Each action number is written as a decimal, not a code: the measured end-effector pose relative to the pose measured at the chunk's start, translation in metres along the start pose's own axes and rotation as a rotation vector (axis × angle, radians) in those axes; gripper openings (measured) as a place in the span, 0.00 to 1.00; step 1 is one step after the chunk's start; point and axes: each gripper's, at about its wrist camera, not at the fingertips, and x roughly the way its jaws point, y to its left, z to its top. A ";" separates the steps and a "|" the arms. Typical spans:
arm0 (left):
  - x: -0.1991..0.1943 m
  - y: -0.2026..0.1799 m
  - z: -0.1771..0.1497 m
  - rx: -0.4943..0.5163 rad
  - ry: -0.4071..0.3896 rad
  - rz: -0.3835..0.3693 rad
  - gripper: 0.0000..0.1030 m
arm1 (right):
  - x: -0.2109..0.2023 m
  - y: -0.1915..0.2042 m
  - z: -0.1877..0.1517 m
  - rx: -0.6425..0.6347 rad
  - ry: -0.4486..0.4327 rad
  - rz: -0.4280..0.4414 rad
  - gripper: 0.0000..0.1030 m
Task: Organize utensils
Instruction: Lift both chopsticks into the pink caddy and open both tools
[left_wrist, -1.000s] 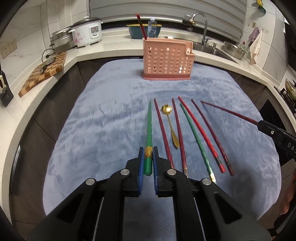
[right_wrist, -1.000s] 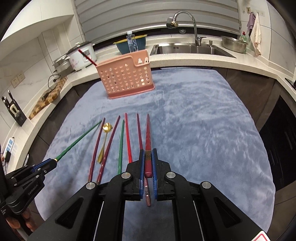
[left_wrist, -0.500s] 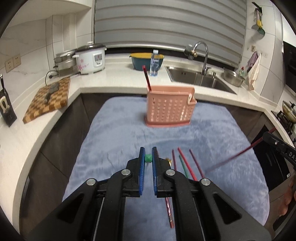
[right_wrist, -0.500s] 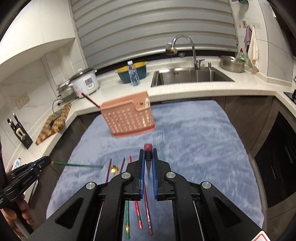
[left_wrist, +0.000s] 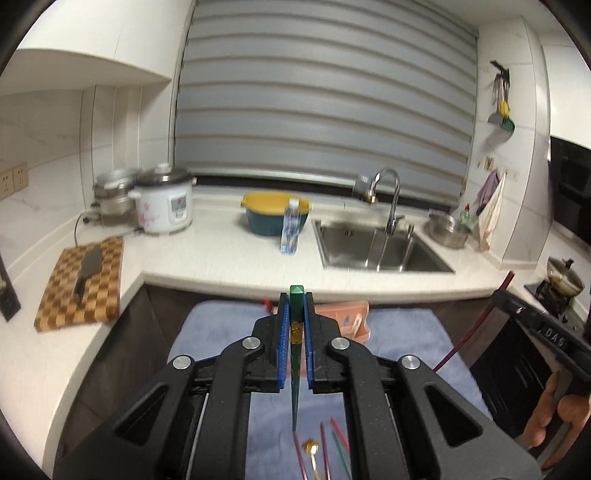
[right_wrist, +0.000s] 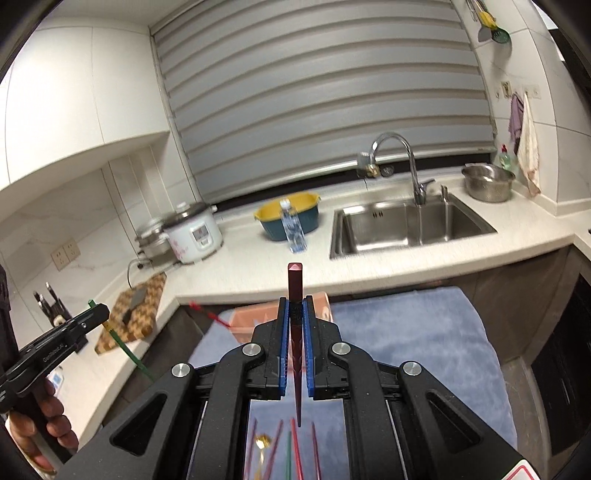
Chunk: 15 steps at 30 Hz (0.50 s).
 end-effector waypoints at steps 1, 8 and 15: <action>0.003 -0.001 0.011 0.000 -0.024 0.002 0.07 | 0.006 0.003 0.009 -0.002 -0.017 0.006 0.07; 0.040 0.004 0.060 -0.016 -0.176 -0.026 0.07 | 0.062 0.032 0.053 -0.048 -0.086 -0.001 0.07; 0.102 0.012 0.060 -0.029 -0.148 -0.014 0.07 | 0.128 0.038 0.055 -0.066 -0.045 -0.012 0.07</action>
